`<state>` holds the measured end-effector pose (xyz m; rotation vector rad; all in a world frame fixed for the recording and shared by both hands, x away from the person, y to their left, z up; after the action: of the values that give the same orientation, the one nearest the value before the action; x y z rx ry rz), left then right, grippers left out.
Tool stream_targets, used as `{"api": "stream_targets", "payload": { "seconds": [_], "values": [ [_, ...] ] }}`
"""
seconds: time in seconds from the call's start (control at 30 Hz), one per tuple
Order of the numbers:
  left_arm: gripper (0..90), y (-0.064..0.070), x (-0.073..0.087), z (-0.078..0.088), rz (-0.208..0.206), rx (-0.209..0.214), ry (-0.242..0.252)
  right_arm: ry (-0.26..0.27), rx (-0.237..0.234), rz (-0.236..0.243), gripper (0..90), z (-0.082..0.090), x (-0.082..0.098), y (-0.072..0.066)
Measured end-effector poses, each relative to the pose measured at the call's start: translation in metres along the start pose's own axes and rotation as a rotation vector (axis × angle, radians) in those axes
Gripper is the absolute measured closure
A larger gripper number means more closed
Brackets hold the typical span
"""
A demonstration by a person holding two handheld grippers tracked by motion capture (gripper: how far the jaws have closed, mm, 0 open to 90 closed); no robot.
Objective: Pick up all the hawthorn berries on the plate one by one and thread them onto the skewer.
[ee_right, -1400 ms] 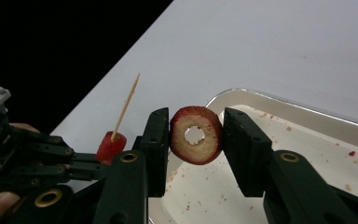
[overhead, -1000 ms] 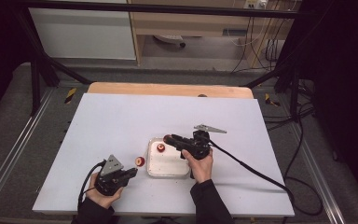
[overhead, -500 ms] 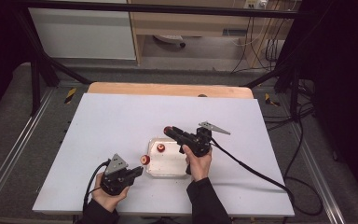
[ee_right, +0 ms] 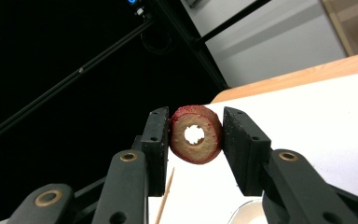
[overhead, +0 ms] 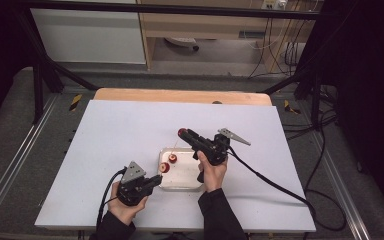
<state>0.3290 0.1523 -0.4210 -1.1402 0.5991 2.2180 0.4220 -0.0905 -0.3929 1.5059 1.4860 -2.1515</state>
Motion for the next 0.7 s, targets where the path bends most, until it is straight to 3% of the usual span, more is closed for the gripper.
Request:
{"api": "stream_targets", "payload": {
  "seconds": [0.2,0.7],
  "values": [
    [88.5,0.0013,-0.0031,-0.0032,0.011,0.004,0.004,0.025,-0.011,0.002,62.7,-0.0001,-0.0003,-0.0004],
    [88.5,0.0024,-0.0065,-0.0071,0.016,0.013,0.004,0.029,-0.017,0.003,62.7,-0.0008,0.0025,-0.0007]
  ]
}}
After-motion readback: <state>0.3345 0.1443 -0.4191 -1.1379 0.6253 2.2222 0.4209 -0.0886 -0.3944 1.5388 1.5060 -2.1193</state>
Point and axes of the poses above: each handheld gripper's, and its own axes: z roughly backward along the jaws, x roughly out of its underside, y roughly to its right, the point moved 1 cm from there along -z, roughly forward along the jaws, and after that the axes turned 2 degrees about -z, right-handed, at the moved point
